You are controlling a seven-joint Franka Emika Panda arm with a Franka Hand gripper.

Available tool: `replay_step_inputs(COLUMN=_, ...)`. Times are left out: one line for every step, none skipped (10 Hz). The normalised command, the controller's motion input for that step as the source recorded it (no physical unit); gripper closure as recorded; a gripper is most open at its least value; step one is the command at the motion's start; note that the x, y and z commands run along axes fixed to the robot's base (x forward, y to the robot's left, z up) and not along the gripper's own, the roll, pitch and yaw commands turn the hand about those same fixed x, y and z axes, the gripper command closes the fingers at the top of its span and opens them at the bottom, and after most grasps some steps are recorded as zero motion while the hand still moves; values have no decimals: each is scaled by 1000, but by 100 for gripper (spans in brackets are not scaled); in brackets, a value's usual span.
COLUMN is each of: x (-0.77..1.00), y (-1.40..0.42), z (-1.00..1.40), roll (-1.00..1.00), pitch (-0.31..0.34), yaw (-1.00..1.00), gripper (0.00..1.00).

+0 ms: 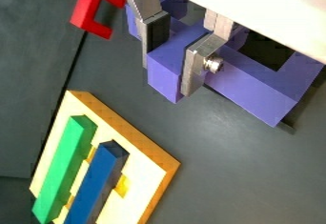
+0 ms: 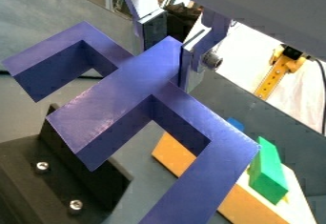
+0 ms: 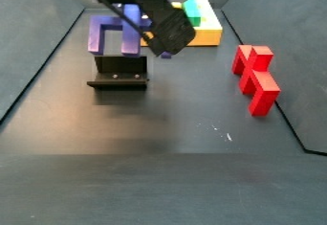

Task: Pick up the purple object. Move up. Place the purple object on the fixture. Regrasp the purple object. Move to above the board. Insert the purple object.
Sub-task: Place the purple object on the fixture.

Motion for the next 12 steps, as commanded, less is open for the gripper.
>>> replay_step_inputs(x=689, y=0, z=-480, roll=323, pitch=37, yaw=0, gripper=100)
replay_step_inputs(x=586, y=-74, z=-440, roll=397, pitch=0, yaw=0, gripper=100)
replay_step_inputs(x=360, y=-111, z=-386, roll=386, pitch=0, yaw=0, gripper=100)
replay_step_inputs(x=286, y=-69, z=-369, roll=146, pitch=0, yaw=0, gripper=100)
replay_step_inputs(x=366, y=-17, z=-277, roll=3, pitch=0, yaw=0, gripper=100)
replay_step_inputs(x=331, y=0, z=-306, roll=0, pitch=0, yaw=0, gripper=100)
replay_step_inputs(x=120, y=0, z=-363, roll=-57, pitch=-149, yaw=0, gripper=100)
replay_step_inputs(x=0, y=0, z=-346, roll=-100, pitch=-186, yaw=0, gripper=100)
replay_step_inputs(x=-86, y=0, z=-343, roll=-131, pitch=-289, yaw=0, gripper=100)
replay_step_inputs(x=0, y=0, z=-203, roll=-151, pitch=-149, yaw=0, gripper=100)
replay_step_inputs(x=0, y=0, z=-226, roll=-80, pitch=-166, yaw=0, gripper=100)
replay_step_inputs(x=0, y=0, z=0, roll=0, pitch=-54, yaw=0, gripper=100)
